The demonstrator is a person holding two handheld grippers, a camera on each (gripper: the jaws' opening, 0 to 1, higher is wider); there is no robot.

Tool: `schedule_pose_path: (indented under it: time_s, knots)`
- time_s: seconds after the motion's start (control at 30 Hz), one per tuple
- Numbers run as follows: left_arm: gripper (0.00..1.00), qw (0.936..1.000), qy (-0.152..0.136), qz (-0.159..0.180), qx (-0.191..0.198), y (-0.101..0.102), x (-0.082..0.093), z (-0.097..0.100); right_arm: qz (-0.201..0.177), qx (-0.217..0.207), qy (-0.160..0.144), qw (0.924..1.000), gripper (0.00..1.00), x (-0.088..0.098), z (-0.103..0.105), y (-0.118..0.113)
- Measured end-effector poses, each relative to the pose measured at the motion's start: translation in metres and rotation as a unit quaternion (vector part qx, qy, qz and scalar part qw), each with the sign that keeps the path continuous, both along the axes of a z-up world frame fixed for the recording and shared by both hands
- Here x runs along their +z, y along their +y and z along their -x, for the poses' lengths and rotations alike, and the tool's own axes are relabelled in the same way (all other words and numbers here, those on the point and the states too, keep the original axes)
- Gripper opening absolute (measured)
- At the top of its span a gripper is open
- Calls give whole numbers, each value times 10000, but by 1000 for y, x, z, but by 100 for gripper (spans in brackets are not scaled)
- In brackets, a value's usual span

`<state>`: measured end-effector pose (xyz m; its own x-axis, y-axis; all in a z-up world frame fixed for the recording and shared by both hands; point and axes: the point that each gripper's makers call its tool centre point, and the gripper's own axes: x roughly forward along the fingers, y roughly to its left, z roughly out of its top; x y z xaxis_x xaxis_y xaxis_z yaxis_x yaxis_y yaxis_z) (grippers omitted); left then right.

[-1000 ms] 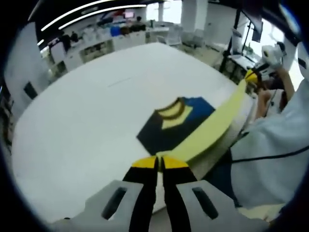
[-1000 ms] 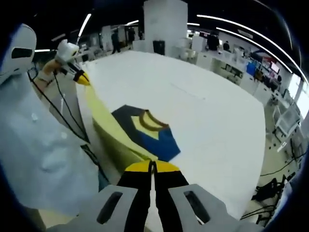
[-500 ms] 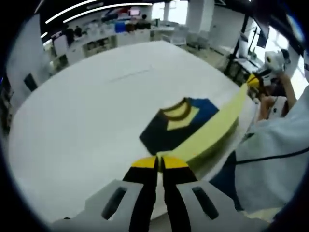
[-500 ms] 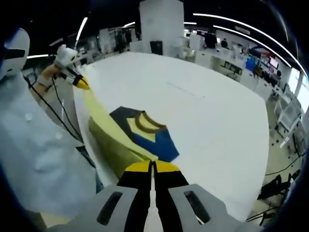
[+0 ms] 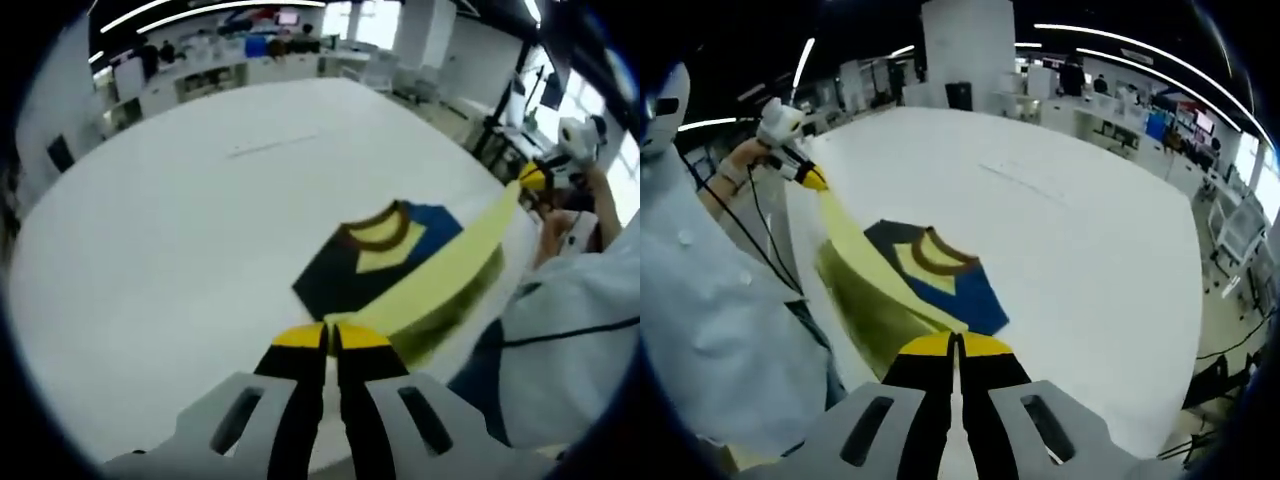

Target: Fold the garment on the visible template until the final outline fits inside the template.

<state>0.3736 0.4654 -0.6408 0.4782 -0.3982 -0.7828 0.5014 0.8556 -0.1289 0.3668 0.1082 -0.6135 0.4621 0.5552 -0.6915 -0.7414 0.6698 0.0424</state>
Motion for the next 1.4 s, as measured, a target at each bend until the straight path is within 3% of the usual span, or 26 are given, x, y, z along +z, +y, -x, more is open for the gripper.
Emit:
schedule_pose_path:
  time_s: [0.37,1.4]
  knots:
    - [0,9999,133,32,70,3,-22,-14,-17,-206,108,9997,2,-15,-8,-1]
    - [0,9982,553,201,100,1,-64,-43,-54,-530,410,9977,2,-57,-41,-3]
